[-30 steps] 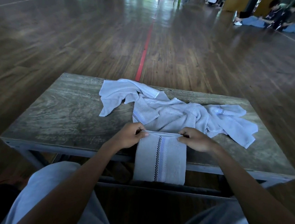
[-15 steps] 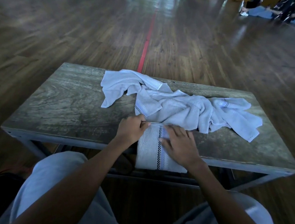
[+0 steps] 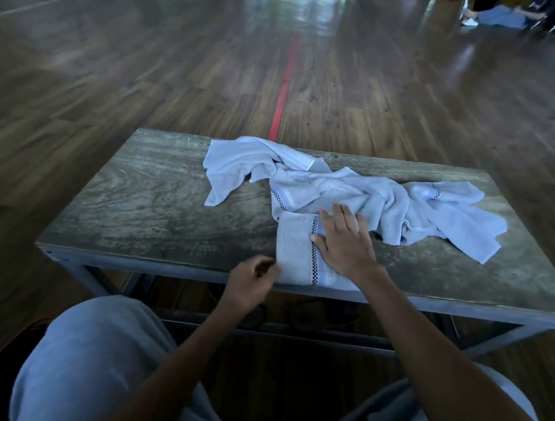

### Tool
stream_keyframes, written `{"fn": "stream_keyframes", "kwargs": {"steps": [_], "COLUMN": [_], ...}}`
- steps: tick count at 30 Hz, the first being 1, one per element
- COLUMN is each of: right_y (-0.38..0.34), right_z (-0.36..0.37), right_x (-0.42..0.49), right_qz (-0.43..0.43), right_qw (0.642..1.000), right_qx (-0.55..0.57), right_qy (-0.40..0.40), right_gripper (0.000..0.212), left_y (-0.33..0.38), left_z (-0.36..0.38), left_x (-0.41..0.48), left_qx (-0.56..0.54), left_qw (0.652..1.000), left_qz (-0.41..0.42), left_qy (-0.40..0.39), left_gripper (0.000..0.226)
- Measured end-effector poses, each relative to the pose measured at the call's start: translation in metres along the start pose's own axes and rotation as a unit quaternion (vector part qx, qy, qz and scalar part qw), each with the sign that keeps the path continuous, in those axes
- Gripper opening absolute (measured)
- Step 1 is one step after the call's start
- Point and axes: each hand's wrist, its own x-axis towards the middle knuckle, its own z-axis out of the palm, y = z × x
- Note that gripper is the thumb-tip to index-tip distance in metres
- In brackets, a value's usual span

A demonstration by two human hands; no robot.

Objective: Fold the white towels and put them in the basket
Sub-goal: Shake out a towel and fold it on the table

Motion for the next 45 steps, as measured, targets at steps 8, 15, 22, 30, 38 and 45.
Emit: {"fn": "stream_keyframes", "kwargs": {"steps": [8,15,22,30,38,45], "right_y": [-0.026,-0.026,-0.027,-0.018,0.030,0.030], "right_z": [0.015,0.017,0.019,0.007,-0.010,0.025], "right_x": [-0.012,-0.012,-0.011,-0.015,-0.090,-0.124], "right_qz": [0.010,0.016,0.019,0.026,0.179,0.209], "right_qw": [0.992,0.992,0.993,0.948,0.801,0.808], "right_qx": [0.108,0.111,0.105,0.316,0.545,0.550], "right_qy": [-0.070,-0.064,-0.043,-0.020,0.173,0.047], "right_gripper": [0.068,0.069,0.069,0.059,0.019,0.020], "left_y": [-0.008,-0.007,-0.009,0.004,0.024,0.021], "left_z": [0.011,0.002,-0.001,-0.004,0.015,0.036], "left_x": [-0.018,-0.015,-0.017,-0.015,-0.007,0.017], "left_qx": [-0.147,-0.121,-0.133,-0.081,0.080,0.374], "left_qw": [0.984,0.981,0.980,0.988,0.976,0.894], "left_qz": [0.016,-0.004,-0.023,-0.064,0.195,0.241], "left_qy": [-0.099,-0.154,-0.149,-0.115,0.062,-0.049], "left_gripper": [0.015,0.024,0.024,0.038,0.023,0.064]}}
